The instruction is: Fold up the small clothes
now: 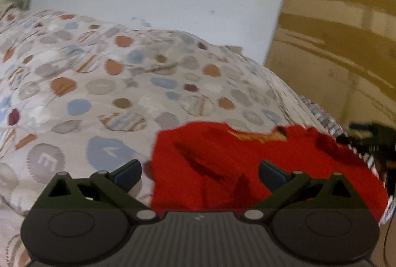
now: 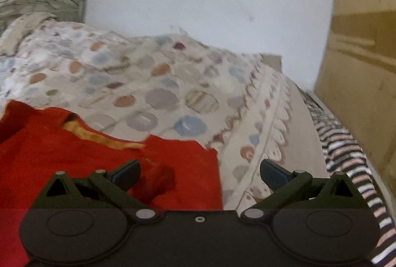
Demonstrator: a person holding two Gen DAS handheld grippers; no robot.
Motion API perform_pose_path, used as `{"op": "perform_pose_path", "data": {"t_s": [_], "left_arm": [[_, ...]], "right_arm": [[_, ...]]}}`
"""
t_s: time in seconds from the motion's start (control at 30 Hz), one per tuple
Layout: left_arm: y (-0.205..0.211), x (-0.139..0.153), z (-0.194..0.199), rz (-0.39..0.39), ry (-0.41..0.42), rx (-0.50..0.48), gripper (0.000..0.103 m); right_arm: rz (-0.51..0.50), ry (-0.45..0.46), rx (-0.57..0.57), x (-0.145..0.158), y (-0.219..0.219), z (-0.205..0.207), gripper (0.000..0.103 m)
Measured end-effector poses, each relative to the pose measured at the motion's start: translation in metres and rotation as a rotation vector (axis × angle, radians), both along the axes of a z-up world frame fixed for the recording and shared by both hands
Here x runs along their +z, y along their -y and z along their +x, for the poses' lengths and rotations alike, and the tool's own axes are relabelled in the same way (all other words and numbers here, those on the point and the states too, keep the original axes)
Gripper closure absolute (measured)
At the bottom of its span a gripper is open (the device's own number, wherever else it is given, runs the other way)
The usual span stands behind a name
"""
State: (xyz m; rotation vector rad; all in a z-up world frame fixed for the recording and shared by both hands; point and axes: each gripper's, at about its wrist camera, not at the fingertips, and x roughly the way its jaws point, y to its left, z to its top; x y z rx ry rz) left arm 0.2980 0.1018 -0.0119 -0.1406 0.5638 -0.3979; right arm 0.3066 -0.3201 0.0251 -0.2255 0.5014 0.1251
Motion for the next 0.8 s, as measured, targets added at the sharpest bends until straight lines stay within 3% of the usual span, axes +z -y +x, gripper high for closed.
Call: {"op": "perform_pose_path", "data": {"t_s": [0.1, 0.17, 0.27, 0.37, 0.47, 0.67, 0.8], "left_arm": [[0.021, -0.01, 0.001, 0.093, -0.008, -0.035, 0.0], [0.031, -0.016, 0.005, 0.177, -0.007, -0.009, 0.001], [0.028, -0.021, 0.015, 0.244, -0.01, 0.087, 0.001], [0.007, -0.023, 0.03, 0.171, -0.058, 0.143, 0.0], [-0.013, -0.032, 0.047, 0.106, -0.12, 0.176, 0.0], [-0.02, -0.04, 0.049, 0.081, -0.145, 0.182, 0.0], [-0.027, -0.026, 0.039, 0.001, -0.124, 0.189, 0.001]], "right_arm": [[-0.043, -0.038, 0.07, -0.004, -0.007, -0.003, 0.0], [-0.115, -0.089, 0.094, -0.014, -0.013, 0.0, 0.001], [-0.223, -0.072, 0.007, -0.026, -0.016, 0.006, 0.001], [-0.2, -0.04, -0.166, -0.028, 0.0, 0.016, 0.001], [-0.1, -0.051, -0.231, -0.033, 0.021, 0.025, 0.001], [-0.072, -0.032, -0.247, -0.042, 0.025, 0.024, 0.001], [-0.045, 0.03, -0.23, -0.025, 0.024, 0.01, 0.001]]}}
